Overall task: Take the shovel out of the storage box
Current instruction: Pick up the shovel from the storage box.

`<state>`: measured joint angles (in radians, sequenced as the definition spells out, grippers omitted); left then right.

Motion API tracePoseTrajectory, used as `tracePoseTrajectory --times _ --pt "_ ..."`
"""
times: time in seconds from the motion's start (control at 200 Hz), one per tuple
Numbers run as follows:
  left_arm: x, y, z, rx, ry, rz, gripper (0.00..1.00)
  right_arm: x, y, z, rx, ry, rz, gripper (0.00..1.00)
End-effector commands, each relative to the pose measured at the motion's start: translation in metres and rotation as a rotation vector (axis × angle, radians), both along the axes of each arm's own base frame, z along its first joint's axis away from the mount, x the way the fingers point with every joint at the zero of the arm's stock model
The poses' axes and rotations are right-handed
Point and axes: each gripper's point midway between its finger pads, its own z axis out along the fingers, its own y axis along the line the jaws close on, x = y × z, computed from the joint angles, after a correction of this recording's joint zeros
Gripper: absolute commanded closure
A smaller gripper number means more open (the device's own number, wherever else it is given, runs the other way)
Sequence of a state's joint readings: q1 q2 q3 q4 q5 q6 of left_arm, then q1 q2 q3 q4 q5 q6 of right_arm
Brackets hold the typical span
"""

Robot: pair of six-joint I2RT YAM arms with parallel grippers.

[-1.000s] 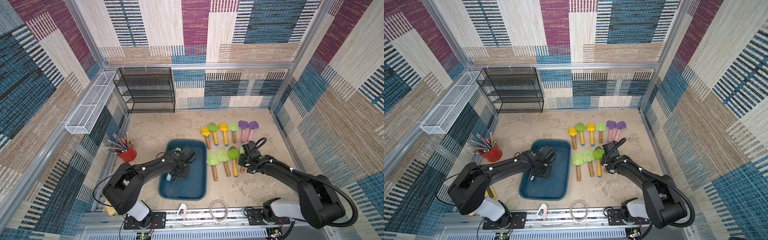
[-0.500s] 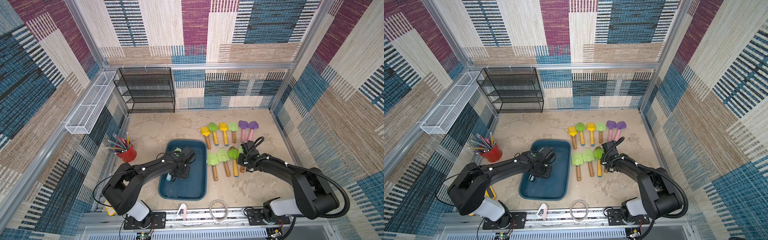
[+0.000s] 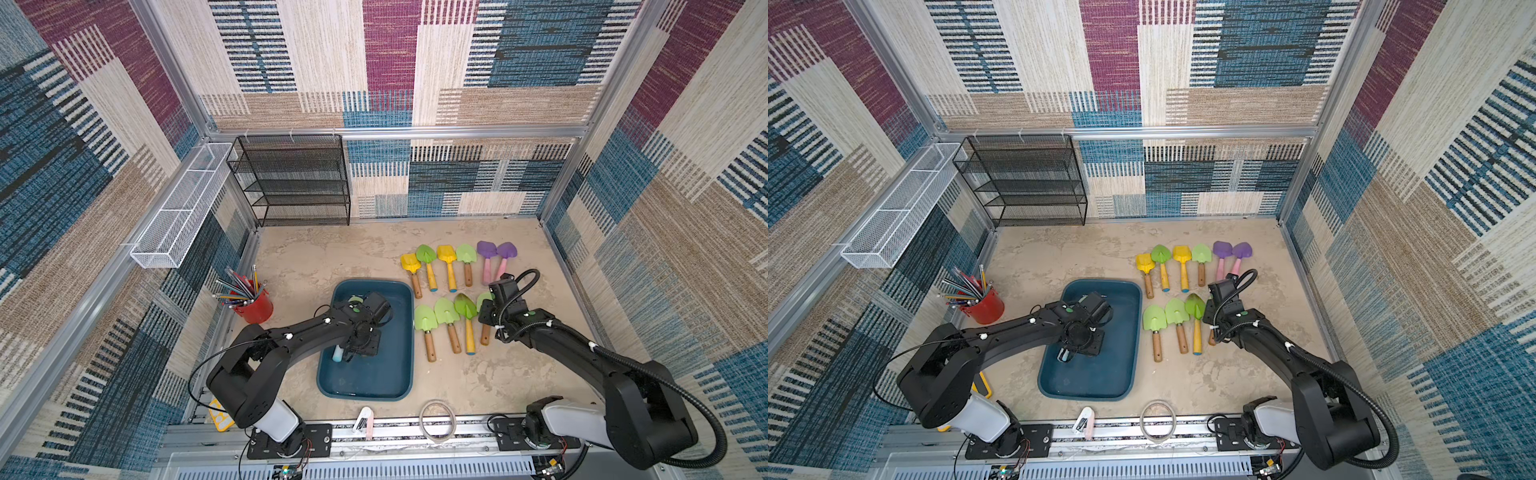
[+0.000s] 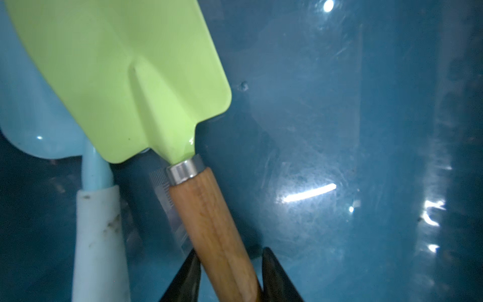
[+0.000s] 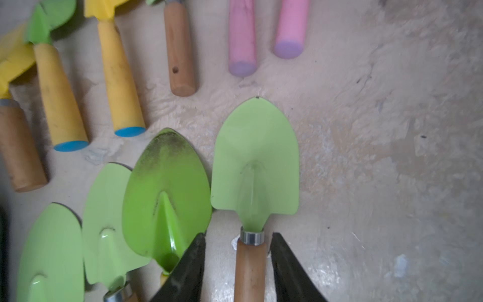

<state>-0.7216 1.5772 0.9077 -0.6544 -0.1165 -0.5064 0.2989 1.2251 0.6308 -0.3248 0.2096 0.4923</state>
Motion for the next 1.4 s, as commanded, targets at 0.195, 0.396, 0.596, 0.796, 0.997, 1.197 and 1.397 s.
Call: tracePoseTrajectory --times 0.195,0.396,0.596,0.796,0.997,1.197,1.397 --pt "-0.001 0.004 -0.007 0.028 0.019 0.033 0.73 0.001 0.008 0.027 0.063 -0.117 0.039 0.56" --pt "-0.002 0.005 -0.006 0.025 0.017 0.036 0.81 -0.001 0.013 0.031 0.089 -0.133 0.059 0.56" --pt "0.000 0.000 0.007 -0.011 -0.002 0.032 0.94 -0.004 0.023 0.047 0.155 -0.184 0.097 0.57" --pt "0.000 -0.009 0.033 -0.096 -0.034 0.033 0.98 -0.008 0.046 0.070 0.269 -0.244 0.192 0.55" --pt "-0.002 -0.020 0.052 -0.243 -0.035 0.056 0.98 -0.014 0.076 0.090 0.420 -0.293 0.314 0.49" --pt "-0.003 -0.033 0.075 -0.482 -0.029 0.094 0.99 -0.024 0.115 0.106 0.605 -0.315 0.467 0.42" --pt "-0.001 -0.047 0.100 -0.741 -0.012 0.127 1.00 -0.042 0.163 0.126 0.807 -0.307 0.685 0.41"
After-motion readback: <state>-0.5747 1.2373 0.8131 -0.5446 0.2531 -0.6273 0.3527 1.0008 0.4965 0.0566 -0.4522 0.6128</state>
